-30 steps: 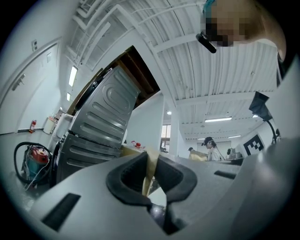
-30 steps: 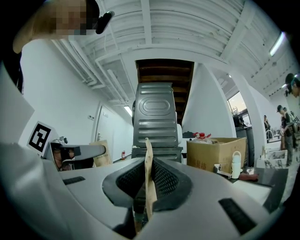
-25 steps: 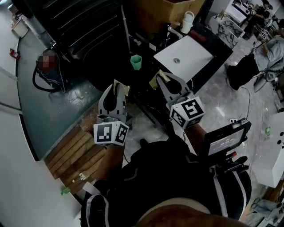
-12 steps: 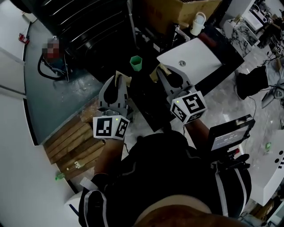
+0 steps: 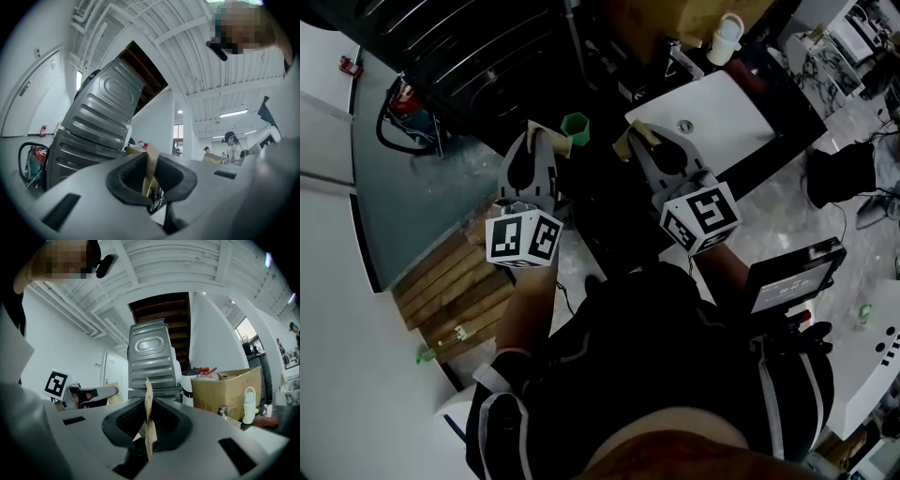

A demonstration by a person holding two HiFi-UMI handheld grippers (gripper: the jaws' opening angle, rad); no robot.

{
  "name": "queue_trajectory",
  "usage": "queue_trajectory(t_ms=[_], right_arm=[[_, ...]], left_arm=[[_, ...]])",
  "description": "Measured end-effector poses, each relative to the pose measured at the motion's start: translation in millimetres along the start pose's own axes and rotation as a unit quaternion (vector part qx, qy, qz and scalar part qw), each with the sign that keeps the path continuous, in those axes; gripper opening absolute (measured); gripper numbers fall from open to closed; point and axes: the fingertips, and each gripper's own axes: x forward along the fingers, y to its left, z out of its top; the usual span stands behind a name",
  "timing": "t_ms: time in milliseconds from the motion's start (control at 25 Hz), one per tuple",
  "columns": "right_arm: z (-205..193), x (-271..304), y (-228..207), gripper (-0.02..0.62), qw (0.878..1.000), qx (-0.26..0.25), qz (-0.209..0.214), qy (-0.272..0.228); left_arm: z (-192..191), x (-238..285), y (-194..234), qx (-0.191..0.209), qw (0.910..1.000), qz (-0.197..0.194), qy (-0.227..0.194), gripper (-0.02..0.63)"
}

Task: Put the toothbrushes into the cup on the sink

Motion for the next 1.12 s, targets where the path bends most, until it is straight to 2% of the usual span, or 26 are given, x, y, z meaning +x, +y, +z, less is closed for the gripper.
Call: queue_trajectory(t_ms=[320, 520, 760, 1120], right_arm=[[-15, 7, -27, 0.046, 1.000, 0.013, 0.005, 0.016], [-40, 22, -54, 0.046, 0.999, 0.025, 0.006, 0.029], [-43, 25, -55, 0.046, 0.999, 0.032, 0.006, 0.038], [-56, 33, -58, 0.046, 0.998, 0.041, 0.014, 0.051]], left_arm=[[-19, 37, 17, 0.006, 0.9997, 0.023, -0.004, 0.035], [-50, 67, 35, 0.003, 0.9993, 0.037, -0.007, 0.035], [-56, 69, 53, -0.016, 0.9983, 0.054, -0.017, 0.037], [-88, 73, 59, -0.033, 0.9974, 0.063, 0.009, 0.037]])
